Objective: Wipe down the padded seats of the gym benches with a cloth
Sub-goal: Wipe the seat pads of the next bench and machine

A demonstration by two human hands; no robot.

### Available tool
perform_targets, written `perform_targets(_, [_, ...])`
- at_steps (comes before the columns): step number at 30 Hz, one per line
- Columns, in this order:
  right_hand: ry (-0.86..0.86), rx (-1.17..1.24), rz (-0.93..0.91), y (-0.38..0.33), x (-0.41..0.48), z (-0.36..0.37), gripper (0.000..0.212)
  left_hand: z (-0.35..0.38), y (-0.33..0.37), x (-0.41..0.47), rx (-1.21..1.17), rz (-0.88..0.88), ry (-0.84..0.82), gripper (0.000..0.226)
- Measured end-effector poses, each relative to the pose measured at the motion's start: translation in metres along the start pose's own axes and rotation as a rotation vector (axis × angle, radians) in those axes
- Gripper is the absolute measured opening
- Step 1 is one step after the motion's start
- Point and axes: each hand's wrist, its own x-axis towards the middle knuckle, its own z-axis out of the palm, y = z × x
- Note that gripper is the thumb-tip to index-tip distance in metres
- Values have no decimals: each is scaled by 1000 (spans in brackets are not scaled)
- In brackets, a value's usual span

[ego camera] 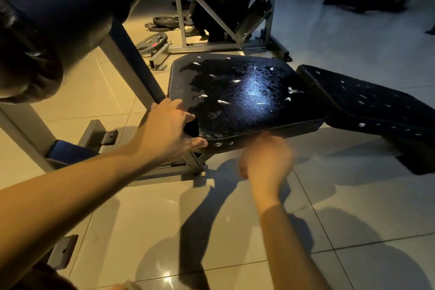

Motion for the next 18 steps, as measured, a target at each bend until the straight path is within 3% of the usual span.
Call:
perform_targets(3, [-54, -14, -69, -3, -14, 7, 14, 1, 3, 1, 0, -24, 13, 74])
perform_targets(7, [24, -22, 82, 15, 16, -2, 17, -2, 3, 2, -5, -23, 5, 73])
perform_targets(12, [-16, 25, 52, 1, 1, 1, 19, -2, 2, 1, -35, -30, 1, 72])
perform_targets(18, [-19, 50, 138, 7, 10, -1, 20, -2, 3, 1, -18, -11, 9, 73])
